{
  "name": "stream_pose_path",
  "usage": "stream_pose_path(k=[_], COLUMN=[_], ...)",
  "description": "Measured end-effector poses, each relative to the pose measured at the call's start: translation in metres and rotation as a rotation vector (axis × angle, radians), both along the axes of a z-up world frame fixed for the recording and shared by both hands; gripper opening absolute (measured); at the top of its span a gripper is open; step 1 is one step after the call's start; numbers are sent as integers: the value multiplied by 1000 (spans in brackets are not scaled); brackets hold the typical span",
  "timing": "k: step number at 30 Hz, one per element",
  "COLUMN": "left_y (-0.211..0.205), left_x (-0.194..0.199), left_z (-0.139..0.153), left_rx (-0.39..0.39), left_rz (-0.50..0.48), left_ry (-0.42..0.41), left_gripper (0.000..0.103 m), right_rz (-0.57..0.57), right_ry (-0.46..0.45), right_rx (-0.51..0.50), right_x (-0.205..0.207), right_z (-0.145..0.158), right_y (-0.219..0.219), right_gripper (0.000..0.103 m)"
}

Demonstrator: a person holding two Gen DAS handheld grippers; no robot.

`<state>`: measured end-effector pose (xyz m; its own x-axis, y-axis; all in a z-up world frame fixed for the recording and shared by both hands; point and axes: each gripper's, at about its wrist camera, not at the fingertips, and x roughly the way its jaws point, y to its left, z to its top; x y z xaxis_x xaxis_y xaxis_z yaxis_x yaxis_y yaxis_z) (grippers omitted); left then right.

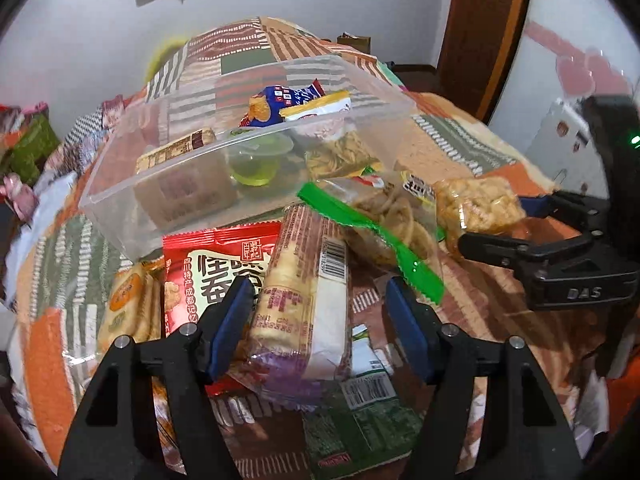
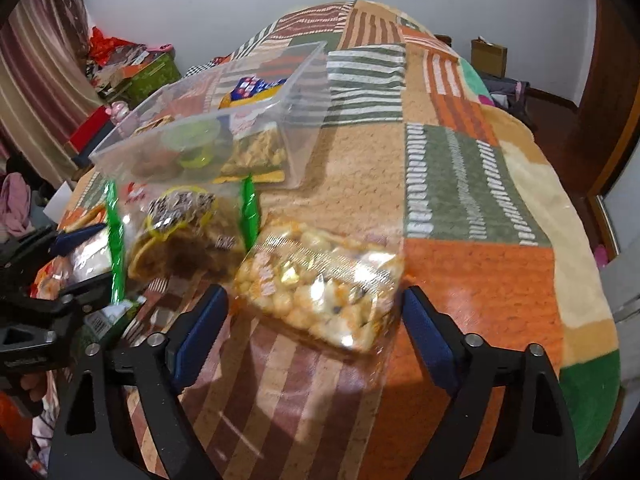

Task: Organize snacks
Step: 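Grasp the long cracker roll with the left tool while the right tool grasps the clear puff pack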

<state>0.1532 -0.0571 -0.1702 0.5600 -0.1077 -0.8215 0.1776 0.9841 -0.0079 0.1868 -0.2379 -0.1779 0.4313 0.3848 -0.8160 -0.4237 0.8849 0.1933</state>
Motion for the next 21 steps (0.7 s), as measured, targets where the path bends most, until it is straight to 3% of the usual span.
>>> stream_pose_path(k=[3,7,10,16,17,18,21], left_y=[-4,-7,-6,10,14,16,23], left_x=[5,9,9,8,7,5,-2], left_z=[-2,-5,-5,4,6,9,18], left_rx=[35,98,105,12,-2,-10,-28], left_rz=[0,9,13,38,45,52,70], left_ry=[-21,-50,-62,-51,-52,-57,-76], left_gripper=[67,55,47,44,43,43,43], right_rz=[2,-18,-39,-47,-49,-51,-52], right_ry=[-9,5,0,-26,-31,-36,-39], right_rx=[-9,24,36,35,37,36,55], right_x=[-5,-1,0,-1,-1,-1,-1], right_z=[1,1,1,5,7,8,13], right_y=[0,-5,-7,-4,-5,-5,-8], right_gripper=[81,77,74,70,68,59,58])
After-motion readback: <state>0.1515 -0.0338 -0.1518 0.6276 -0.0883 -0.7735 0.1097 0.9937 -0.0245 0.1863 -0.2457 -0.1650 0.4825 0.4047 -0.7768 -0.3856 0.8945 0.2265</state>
